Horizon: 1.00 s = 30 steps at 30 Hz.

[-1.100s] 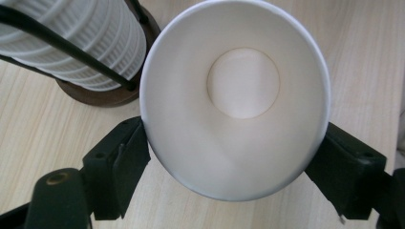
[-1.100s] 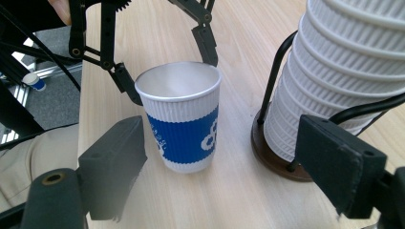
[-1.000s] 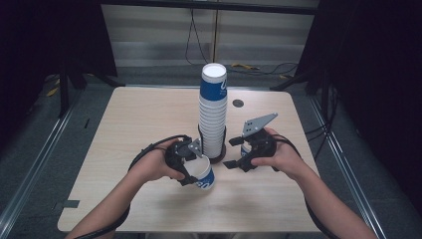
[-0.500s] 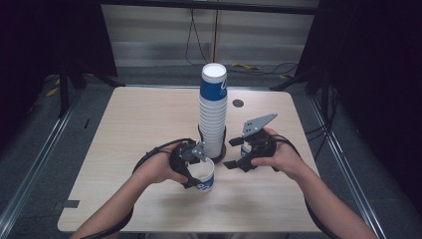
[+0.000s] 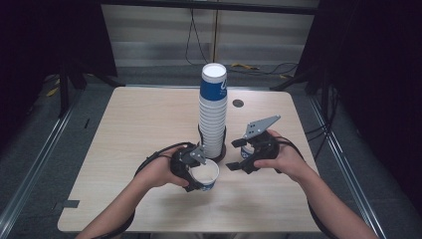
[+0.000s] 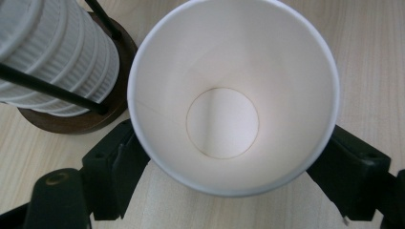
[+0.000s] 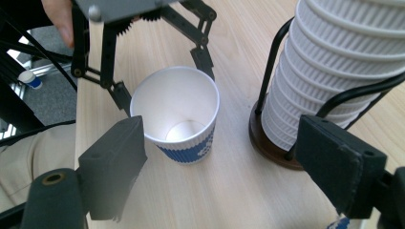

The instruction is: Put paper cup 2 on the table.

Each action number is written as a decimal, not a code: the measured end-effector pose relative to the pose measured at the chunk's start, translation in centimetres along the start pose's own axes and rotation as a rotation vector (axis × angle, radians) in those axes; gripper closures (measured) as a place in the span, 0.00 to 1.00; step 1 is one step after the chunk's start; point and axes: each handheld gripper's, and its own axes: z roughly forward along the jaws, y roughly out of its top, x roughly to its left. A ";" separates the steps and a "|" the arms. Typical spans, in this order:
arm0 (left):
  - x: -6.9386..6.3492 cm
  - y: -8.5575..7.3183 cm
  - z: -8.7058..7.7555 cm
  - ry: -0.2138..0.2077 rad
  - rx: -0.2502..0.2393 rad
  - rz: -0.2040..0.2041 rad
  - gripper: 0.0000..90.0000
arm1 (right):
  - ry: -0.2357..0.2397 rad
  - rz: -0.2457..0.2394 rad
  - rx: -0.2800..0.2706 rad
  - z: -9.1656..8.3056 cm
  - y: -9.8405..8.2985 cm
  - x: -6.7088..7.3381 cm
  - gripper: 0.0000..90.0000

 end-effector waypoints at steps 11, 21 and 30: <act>0.0 -1.3 -1.1 0.001 -0.045 -0.042 0.20 | -0.007 0.010 -0.006 -0.3 -1.0 0.8 0.19; -0.2 -2.6 -2.1 0.010 -0.077 -0.069 0.20 | -0.012 0.024 -0.012 -0.6 -2.3 1.3 0.19; -0.2 -3.5 -2.5 0.023 -0.099 -0.105 0.19 | -0.018 0.035 -0.013 -1.0 -3.8 1.6 0.19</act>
